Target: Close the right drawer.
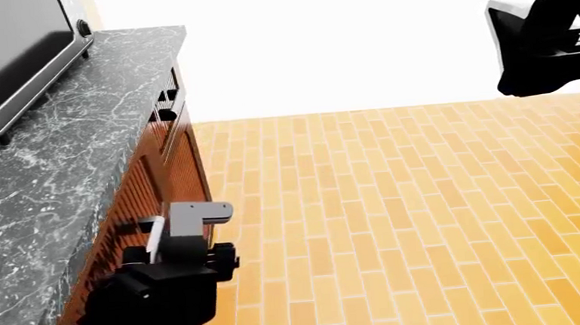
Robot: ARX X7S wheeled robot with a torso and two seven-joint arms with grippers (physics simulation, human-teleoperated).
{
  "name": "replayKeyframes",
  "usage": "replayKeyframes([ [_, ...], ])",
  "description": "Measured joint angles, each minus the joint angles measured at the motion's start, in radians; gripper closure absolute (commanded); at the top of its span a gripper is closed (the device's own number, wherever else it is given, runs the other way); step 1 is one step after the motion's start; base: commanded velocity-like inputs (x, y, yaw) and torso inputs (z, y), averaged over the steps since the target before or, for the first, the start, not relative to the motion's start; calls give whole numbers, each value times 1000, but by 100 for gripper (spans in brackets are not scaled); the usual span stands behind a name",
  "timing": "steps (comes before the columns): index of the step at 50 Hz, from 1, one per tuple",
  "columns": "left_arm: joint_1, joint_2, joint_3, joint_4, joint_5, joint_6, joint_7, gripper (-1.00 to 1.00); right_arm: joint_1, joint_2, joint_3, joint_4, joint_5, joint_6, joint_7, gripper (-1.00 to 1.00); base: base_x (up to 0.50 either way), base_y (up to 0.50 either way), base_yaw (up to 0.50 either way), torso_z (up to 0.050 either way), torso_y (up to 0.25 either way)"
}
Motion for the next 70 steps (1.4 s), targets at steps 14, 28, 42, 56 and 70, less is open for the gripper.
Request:
replayKeyframes([
  [14, -2, -1, 34, -38, 51, -8, -2, -100, -3, 0, 3, -1, -2, 0, -1, -100, 0, 0, 0, 0, 0],
  [28, -3, -3, 43, -67, 72, -7, -1, -100, -4, -1, 5, -2, -1, 1, 1, -100, 0, 0, 0, 0, 0],
  [42, -4, -5, 43, -102, 87, -1, -2, -100, -3, -3, 7, -1, 1, 4, 4, -100, 0, 0, 0, 0, 0],
  [56, -6, -6, 47, -132, 103, 0, 0, -100, -2, -6, 8, -2, 2, 7, 7, -100, 0, 0, 0, -1, 0],
  [70, -6, 6, 50, -154, 125, -14, -1, -100, -5, -6, 12, -1, 1, 7, 5, -100, 0, -3, 1, 0, 0],
])
